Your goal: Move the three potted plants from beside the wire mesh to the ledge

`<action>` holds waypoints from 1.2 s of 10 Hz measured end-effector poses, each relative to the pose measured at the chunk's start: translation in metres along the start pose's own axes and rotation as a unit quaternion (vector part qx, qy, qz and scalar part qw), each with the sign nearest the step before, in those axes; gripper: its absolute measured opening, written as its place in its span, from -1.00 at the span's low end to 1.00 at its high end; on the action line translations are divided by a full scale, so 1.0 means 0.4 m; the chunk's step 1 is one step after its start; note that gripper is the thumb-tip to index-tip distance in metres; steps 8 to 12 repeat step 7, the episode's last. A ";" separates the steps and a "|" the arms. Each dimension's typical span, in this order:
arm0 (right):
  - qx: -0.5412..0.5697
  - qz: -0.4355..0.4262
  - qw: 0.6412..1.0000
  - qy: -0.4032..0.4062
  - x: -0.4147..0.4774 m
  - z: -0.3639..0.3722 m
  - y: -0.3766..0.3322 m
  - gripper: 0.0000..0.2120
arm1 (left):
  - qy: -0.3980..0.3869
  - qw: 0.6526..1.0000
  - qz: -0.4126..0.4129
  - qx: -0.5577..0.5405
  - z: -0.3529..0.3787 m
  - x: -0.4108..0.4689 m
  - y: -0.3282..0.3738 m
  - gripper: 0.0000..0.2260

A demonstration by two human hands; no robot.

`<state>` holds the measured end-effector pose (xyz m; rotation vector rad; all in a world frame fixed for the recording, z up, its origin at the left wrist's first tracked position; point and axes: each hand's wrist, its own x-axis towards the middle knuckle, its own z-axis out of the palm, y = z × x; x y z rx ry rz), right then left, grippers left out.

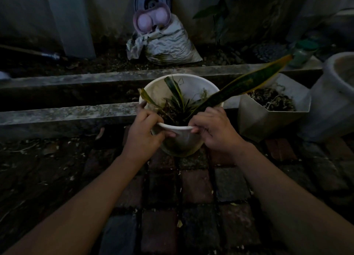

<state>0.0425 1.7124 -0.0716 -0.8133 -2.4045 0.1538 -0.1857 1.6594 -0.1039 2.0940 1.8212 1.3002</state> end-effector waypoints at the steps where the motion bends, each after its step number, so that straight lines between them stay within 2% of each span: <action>1: 0.019 0.008 1.000 0.002 -0.002 -0.003 -0.004 -0.79 | 0.003 1.000 -0.007 0.004 0.004 -0.005 0.009 -0.64; 2: 0.022 0.015 1.000 0.013 -0.002 0.001 -0.016 -0.71 | -0.031 0.999 0.013 0.024 -0.010 0.009 0.010 -0.64; 4: 0.002 0.004 1.000 0.020 -0.009 0.003 -0.016 -0.71 | -0.101 0.992 0.009 0.070 -0.041 0.023 0.005 -0.67; 5: -0.034 0.022 0.998 0.040 -0.015 0.019 -0.016 -0.73 | -0.122 0.992 -0.009 0.022 -0.066 0.035 0.046 -0.81; 6: -0.054 0.063 0.995 0.048 -0.017 0.014 -0.046 -0.74 | -0.090 0.989 -0.116 0.013 -0.090 0.069 0.129 -0.95; 7: -0.033 0.144 0.988 0.041 0.003 -0.044 -0.127 -0.72 | -0.190 0.957 -0.214 0.055 -0.128 0.128 0.239 -0.86; 12: -0.033 0.144 0.988 0.041 0.003 -0.044 -0.127 -0.72 | -0.190 0.957 -0.214 0.055 -0.128 0.128 0.239 -0.86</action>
